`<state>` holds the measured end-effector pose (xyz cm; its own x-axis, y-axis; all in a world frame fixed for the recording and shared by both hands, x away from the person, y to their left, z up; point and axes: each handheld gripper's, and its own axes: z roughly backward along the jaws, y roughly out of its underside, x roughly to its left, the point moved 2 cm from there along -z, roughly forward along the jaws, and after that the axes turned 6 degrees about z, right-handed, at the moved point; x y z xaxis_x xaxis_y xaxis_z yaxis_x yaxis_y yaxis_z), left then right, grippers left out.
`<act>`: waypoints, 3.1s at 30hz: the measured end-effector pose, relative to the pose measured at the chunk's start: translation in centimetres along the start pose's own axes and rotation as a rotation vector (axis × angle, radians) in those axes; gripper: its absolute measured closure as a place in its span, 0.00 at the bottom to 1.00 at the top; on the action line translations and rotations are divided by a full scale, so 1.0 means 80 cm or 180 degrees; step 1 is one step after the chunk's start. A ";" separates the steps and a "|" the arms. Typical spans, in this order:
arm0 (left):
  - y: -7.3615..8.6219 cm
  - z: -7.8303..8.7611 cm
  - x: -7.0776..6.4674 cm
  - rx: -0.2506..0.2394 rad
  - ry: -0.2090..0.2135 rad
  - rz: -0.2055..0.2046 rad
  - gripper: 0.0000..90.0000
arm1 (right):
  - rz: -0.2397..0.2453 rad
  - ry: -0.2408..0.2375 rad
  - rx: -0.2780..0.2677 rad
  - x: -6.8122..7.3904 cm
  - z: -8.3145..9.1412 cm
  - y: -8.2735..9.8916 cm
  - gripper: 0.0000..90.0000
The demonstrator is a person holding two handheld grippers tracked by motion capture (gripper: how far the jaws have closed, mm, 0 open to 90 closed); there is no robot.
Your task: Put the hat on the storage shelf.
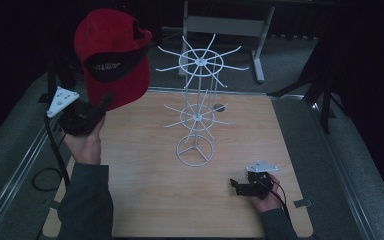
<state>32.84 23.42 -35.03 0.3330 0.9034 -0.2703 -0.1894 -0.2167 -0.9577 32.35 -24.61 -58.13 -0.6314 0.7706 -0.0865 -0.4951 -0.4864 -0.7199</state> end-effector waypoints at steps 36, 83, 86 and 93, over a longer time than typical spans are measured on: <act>0.001 0.011 -0.031 -0.0022 0.0295 -0.0299 0.95 | -0.0007 0.0000 0.0008 0.000 0.000 0.000 0.17; 0.075 0.000 -0.021 0.0305 0.0390 -0.0310 0.95 | -0.0002 0.0000 0.0002 0.000 0.000 0.000 0.17; 0.083 -0.001 -0.021 0.0348 0.0385 -0.0313 0.95 | -0.0003 -0.0002 0.0002 0.000 0.000 0.000 0.17; 0.105 -0.003 -0.021 0.0430 0.0378 -0.0284 0.94 | -0.0009 -0.0002 0.0002 0.000 0.000 0.000 0.17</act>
<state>30.92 19.98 -42.63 0.4591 0.8651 -0.2023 -0.2739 -0.0788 -0.9585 32.34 -24.59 -58.12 -0.6304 0.7717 -0.0841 -0.4971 -0.4846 -0.7198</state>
